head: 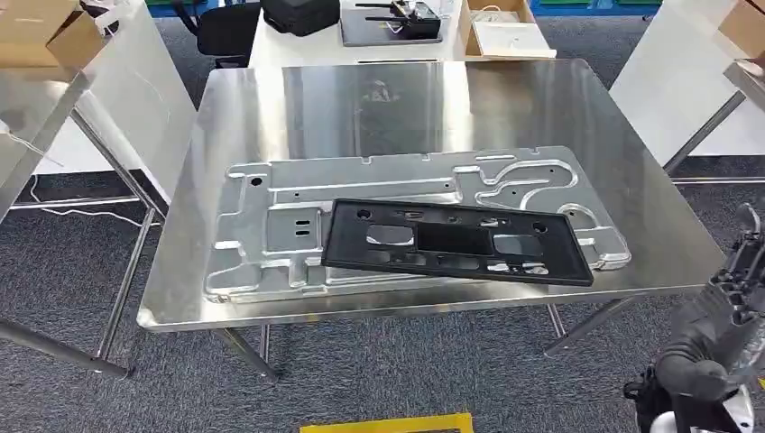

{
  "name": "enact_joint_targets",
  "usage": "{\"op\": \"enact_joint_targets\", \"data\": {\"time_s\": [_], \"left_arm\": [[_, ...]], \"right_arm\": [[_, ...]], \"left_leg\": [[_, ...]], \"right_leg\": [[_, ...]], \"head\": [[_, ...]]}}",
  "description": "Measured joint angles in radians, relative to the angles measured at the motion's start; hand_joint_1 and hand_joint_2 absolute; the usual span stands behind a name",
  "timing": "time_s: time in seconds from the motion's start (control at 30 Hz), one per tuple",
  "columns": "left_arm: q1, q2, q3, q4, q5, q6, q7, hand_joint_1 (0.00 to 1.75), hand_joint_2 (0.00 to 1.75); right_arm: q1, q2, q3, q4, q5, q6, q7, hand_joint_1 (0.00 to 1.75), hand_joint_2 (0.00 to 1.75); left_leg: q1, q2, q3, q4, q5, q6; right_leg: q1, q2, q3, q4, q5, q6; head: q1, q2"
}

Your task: Take the parts from the cabinet and place them on the table.

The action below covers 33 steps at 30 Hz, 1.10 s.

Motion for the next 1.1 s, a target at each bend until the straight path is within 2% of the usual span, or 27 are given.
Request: {"op": "enact_joint_targets", "data": {"time_s": [0.03, 0.1, 0.13, 0.17, 0.23, 0.27, 0.3, 0.33, 0.37, 0.4, 0.47, 0.5, 0.53, 0.6, 0.67, 0.7, 0.73, 0.8, 0.83, 0.87, 0.9, 0.93, 0.97, 1.0, 1.03, 1.07, 1.1], "left_arm": [[0.000, 0.000, 0.001, 0.000, 0.000, 0.000, -0.001, 0.00, 0.00], [0.004, 0.000, 0.002, 0.000, 0.000, 0.000, -0.006, 0.00, 0.00], [0.008, 0.000, 0.003, 0.000, 0.001, 0.000, -0.008, 0.00, 0.00], [0.009, 0.000, 0.006, 0.000, 0.001, 0.000, -0.010, 0.00, 0.00], [0.015, 0.000, 0.011, 0.000, 0.001, 0.000, -0.010, 0.00, 0.00], [0.018, 0.000, 0.012, 0.001, 0.001, 0.000, -0.010, 0.00, 0.00], [0.018, 0.000, 0.013, 0.001, 0.001, 0.000, -0.010, 0.00, 0.00], [0.018, 0.000, 0.014, 0.000, 0.002, 0.002, -0.010, 0.00, 0.00], [0.018, 0.001, 0.017, 0.000, 0.004, 0.003, -0.010, 0.00, 0.00], [0.018, 0.001, 0.018, 0.000, 0.004, 0.004, -0.010, 0.00, 0.00], [0.018, 0.002, 0.019, 0.000, 0.005, 0.006, -0.008, 0.00, 0.00], [0.016, 0.001, 0.019, 0.000, 0.005, 0.008, -0.008, 0.00, 0.00], [0.015, 0.001, 0.019, 0.000, 0.005, 0.010, -0.008, 0.00, 0.00], [0.018, 0.001, 0.021, 0.000, 0.005, 0.012, -0.008, 0.00, 0.00], [0.019, 0.001, 0.027, 0.000, 0.004, 0.012, -0.007, 0.00, 0.00], [0.016, 0.002, 0.031, -0.001, 0.004, 0.013, -0.007, 0.00, 0.00], [0.016, 0.002, 0.033, -0.002, 0.004, 0.015, -0.007, 0.00, 0.00], [0.017, 0.002, 0.035, -0.004, 0.002, 0.014, -0.008, 0.00, 0.00], [0.018, 0.002, 0.037, -0.004, 0.002, 0.014, -0.007, 0.00, 0.00], [0.018, 0.002, 0.038, -0.004, 0.001, 0.014, -0.007, 0.00, 0.00], [0.018, 0.002, 0.040, -0.004, 0.001, 0.014, -0.007, 0.00, 0.00], [0.018, 0.002, 0.043, -0.004, 0.001, 0.014, -0.007, 0.00, 0.00], [0.018, 0.002, 0.044, -0.004, 0.002, 0.015, -0.007, 0.00, 0.00], [0.017, 0.001, 0.045, -0.004, 0.005, 0.016, -0.006, 0.00, 0.00], [0.018, -0.003, 0.045, -0.004, 0.007, 0.017, -0.005, 0.00, 0.00], [0.016, -0.004, 0.047, -0.005, 0.010, 0.019, -0.005, 0.00, 0.00], [0.016, -0.005, 0.048, -0.005, 0.012, 0.021, -0.004, 0.00, 0.00]], "right_arm": [[0.005, 0.009, -0.033, 0.006, -0.006, 0.010, -0.003, 0.00, 0.00], [0.012, 0.028, -0.086, 0.024, -0.016, 0.026, -0.011, 0.00, 0.00], [0.016, 0.041, -0.123, 0.043, -0.026, 0.043, -0.016, 0.00, 0.00], [0.019, 0.052, -0.151, 0.055, -0.033, 0.058, -0.020, 0.00, 0.00], [0.023, 0.074, -0.204, 0.073, -0.040, 0.078, -0.030, 0.00, 0.00], [0.025, 0.082, -0.223, 0.082, -0.040, 0.083, -0.032, 0.00, 0.00], [0.027, 0.090, -0.236, 0.091, -0.040, 0.087, -0.032, 0.00, 0.00], [0.030, 0.100, -0.250, 0.101, -0.040, 0.097, -0.031, 0.00, 0.00], [0.034, 0.109, -0.265, 0.108, -0.040, 0.107, -0.030, 0.00, 0.00], [0.037, 0.119, -0.281, 0.116, -0.040, 0.115, -0.030, 0.00, 0.00], [0.045, 0.138, -0.311, 0.133, -0.040, 0.126, -0.030, 0.00, 0.00], [0.048, 0.145, -0.320, 0.140, -0.040, 0.134, -0.032, 0.00, 0.00], [0.049, 0.151, -0.333, 0.145, -0.040, 0.143, -0.032, 0.00, 0.00], [0.049, 0.164, -0.345, 0.154, -0.036, 0.160, -0.034, 0.00, 0.00], [0.051, 0.179, -0.363, 0.167, -0.027, 0.178, -0.034, 0.00, 0.00], [0.052, 0.187, -0.371, 0.174, -0.024, 0.185, -0.034, 0.00, 0.00], [0.052, 0.192, -0.376, 0.180, -0.022, 0.187, -0.033, 0.00, 0.00], [0.051, 0.196, -0.382, 0.185, -0.022, 0.190, -0.033, 0.00, 0.00], [0.051, 0.200, -0.384, 0.190, -0.019, 0.196, -0.033, 0.00, 0.00], [0.051, 0.206, -0.387, 0.197, -0.013, 0.205, -0.033, 0.00, 0.00], [0.051, 0.211, -0.390, 0.203, -0.008, 0.214, -0.032, 0.00, 0.00], [0.051, 0.216, -0.391, 0.208, -0.003, 0.222, -0.029, 0.00, 0.00], [0.051, 0.222, -0.392, 0.214, 0.004, 0.233, -0.023, 0.00, 0.00], [0.051, 0.227, -0.393, 0.222, 0.012, 0.245, -0.012, 0.00, 0.00], [0.051, 0.230, -0.394, 0.228, 0.019, 0.255, 0.003, 0.00, 0.00], [0.050, 0.235, -0.393, 0.238, 0.024, 0.264, 0.014, 0.00, 0.00], [0.051, 0.239, -0.393, 0.255, 0.031, 0.269, 0.027, 0.00, 0.00]], "left_leg": [[-0.001, -0.001, -0.003, 0.001, 0.004, -0.008], [-0.002, -0.002, -0.004, -0.002, 0.014, -0.022], [0.001, -0.002, -0.006, -0.004, 0.016, -0.029], [0.006, -0.003, -0.010, 0.003, 0.003, -0.031], [0.001, -0.003, -0.042, 0.095, -0.087, -0.027], [-0.004, -0.004, -0.069, 0.186, -0.142, -0.027], [-0.006, -0.004, -0.093, 0.268, -0.180, -0.027], [-0.008, -0.005, -0.098, 0.313, -0.191, -0.025], [-0.010, -0.005, -0.083, 0.310, -0.180, -0.023], [-0.012, -0.005, -0.048, 0.260, -0.148, -0.020], [-0.012, -0.005, 0.062, 0.077, -0.073, -0.016], [-0.011, -0.008, 0.105, -0.004, -0.080, -0.015], [-0.021, -0.015, 0.115, -0.021, -0.084, -0.011], [-0.023, -0.018, 0.101, -0.013, -0.077, -0.002], [-0.023, -0.017, 0.087, -0.012, -0.060, 0.020], [-0.022, -0.011, 0.076, -0.013, -0.049, 0.030], [-0.023, -0.010, 0.064, -0.013, -0.040, 0.037], [-0.027, -0.005, 0.038, -0.012, -0.021, 0.044], [-0.030, -0.003, 0.024, -0.011, -0.012, 0.045], [-0.032, 0.000, 0.010, -0.009, -0.002, 0.046], [-0.035, 0.001, -0.003, -0.009, 0.006, 0.046], [-0.037, 0.001, -0.013, -0.009, 0.013, 0.046], [-0.041, 0.001, -0.021, -0.008, 0.020, 0.046], [-0.042, 0.001, -0.026, -0.008, 0.028, 0.045], [-0.043, 0.001, -0.029, -0.008, 0.033, 0.040], [-0.043, 0.001, -0.031, -0.008, 0.040, 0.034], [-0.039, 0.001, -0.034, -0.009, 0.048, 0.027]], "right_leg": [[0.003, 0.003, -0.008, 0.004, 0.006, -0.015], [0.007, 0.003, -0.019, 0.009, 0.004, -0.030], [0.007, 0.003, -0.024, 0.006, 0.009, -0.041], [-0.002, 0.000, -0.033, 0.003, 0.015, -0.053], [0.002, -0.003, -0.045, 0.003, 0.024, -0.067], [0.005, -0.004, -0.053, 0.003, 0.029, -0.074], [0.009, -0.005, -0.061, 0.004, 0.036, -0.078], [0.013, -0.005, -0.069, 0.005, 0.043, -0.079], [0.015, -0.005, -0.076, 0.005, 0.049, -0.079], [0.015, -0.005, -0.084, 0.006, 0.055, -0.078], [0.014, -0.004, -0.098, 0.010, 0.066, -0.071], [0.015, -0.004, -0.104, 0.015, 0.071, -0.064], [0.018, -0.004, -0.109, 0.017, 0.077, -0.058], [0.019, -0.003, -0.106, 0.015, 0.091, -0.049], [0.016, -0.002, -0.112, 0.008, 0.105, -0.038], [0.013, -0.003, -0.118, 0.018, 0.074, -0.035], [0.015, -0.003, -0.128, 0.054, 0.020, -0.035], [0.017, -0.003, -0.162, 0.195, -0.091, -0.034], [0.017, -0.003, -0.177, 0.268, -0.121, -0.034], [0.017, -0.003, -0.176, 0.308, -0.116, -0.035], [0.018, -0.003, -0.155, 0.301, -0.085, -0.037], [0.019, -0.003, -0.120, 0.262, -0.050, -0.040], [0.023, -0.003, -0.062, 0.184, -0.015, -0.047], [0.032, -0.003, 0.010, 0.082, -0.004, -0.059], [0.038, -0.005, 0.062, -0.003, -0.033, -0.072], [0.041, -0.005, 0.087, -0.044, -0.040, -0.072], [0.046, -0.005, 0.082, -0.044, -0.038, -0.073]], "head": [[-0.002, 0.000], [-0.001, 0.000], [-0.001, 0.000], [-0.001, 0.000], [-0.002, 0.000], [-0.002, 0.000], [-0.002, 0.000], [-0.002, 0.000], [-0.002, 0.000], [-0.002, 0.000], [-0.002, 0.000], [-0.002, 0.000], [-0.002, 0.000], [-0.001, 0.000], [-0.001, 0.000], [-0.001, 0.000], [0.000, 0.000], [0.000, 0.000], [0.000, 0.000], [0.000, 0.000], [0.000, 0.000], [0.000, 0.000], [0.000, 0.000], [0.000, 0.000], [0.000, 0.000], [-0.001, 0.000], [-0.001, 0.000]]}}
